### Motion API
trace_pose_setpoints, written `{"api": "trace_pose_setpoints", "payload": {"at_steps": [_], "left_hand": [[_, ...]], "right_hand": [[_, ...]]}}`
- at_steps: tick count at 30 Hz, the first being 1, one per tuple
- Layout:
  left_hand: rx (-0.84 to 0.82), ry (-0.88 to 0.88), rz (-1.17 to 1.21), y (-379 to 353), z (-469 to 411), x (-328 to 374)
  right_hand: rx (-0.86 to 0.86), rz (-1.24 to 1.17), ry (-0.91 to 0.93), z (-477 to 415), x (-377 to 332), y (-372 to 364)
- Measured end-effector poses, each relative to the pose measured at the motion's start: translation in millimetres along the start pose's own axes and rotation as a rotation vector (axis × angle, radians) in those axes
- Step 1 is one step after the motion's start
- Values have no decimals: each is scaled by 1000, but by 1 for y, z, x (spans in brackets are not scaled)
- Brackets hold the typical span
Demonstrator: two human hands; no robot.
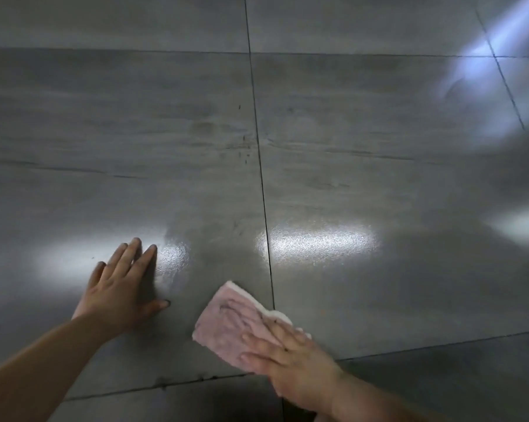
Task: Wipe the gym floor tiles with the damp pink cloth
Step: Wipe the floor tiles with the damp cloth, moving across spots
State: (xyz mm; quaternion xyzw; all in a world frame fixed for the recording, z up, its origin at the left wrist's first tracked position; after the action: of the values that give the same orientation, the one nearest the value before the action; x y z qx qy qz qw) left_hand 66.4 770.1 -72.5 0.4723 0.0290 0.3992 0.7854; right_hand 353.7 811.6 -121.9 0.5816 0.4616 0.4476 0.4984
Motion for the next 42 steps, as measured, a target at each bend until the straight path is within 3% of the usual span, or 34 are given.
{"api": "trace_pose_setpoints", "payload": {"at_steps": [2,5,7,12,14,17,19,21,25,28,31,33,36,39,42], "left_hand": [[-26,-5,-21,2,-1,-2],[-38,-15,-31,2,-2,-6],[-37,-13,-33,2,-2,-5],[-12,-19,-28,2,0,-3],[-7,-20,-21,2,1,-3],[9,-17,-12,2,3,-4],[30,-11,21,2,5,-7],[44,10,37,4,8,-14],[75,107,101,12,7,-29],[31,138,84,14,5,-34],[-5,153,59,14,3,-36],[-29,156,50,14,1,-36],[-52,164,51,15,-2,-38],[-58,164,58,16,-2,-39],[-63,168,72,17,-1,-41]], "right_hand": [[-35,31,9,-3,33,4],[-83,56,-348,-5,89,6],[-114,20,-492,-1,112,4],[-191,30,-645,-24,87,21],[-165,-41,-515,-28,42,22],[-193,-106,-83,-24,-23,16],[-177,-108,117,-25,-26,11],[-144,-11,174,-33,4,8],[31,156,-146,-50,114,5],[-38,211,-399,-59,183,5],[-102,127,-749,-82,200,0],[-120,107,-827,-105,176,-2],[-63,87,-635,-140,115,-3],[-10,23,-274,-166,55,-8],[29,29,-21,-180,63,-10]]}}
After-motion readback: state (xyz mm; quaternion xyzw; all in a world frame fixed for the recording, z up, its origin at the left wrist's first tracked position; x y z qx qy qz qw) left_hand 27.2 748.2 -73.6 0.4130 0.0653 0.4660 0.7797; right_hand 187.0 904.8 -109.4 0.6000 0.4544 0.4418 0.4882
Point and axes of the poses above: each hand's wrist, its own z-axis away from the middle knuckle, its own y-axis out of the back of the hand, x = y × z, the point moved 2 cm from there along -z, towards the middle knuckle, and after that the axes turned 10 degrees about z, right-handed, at the moved point
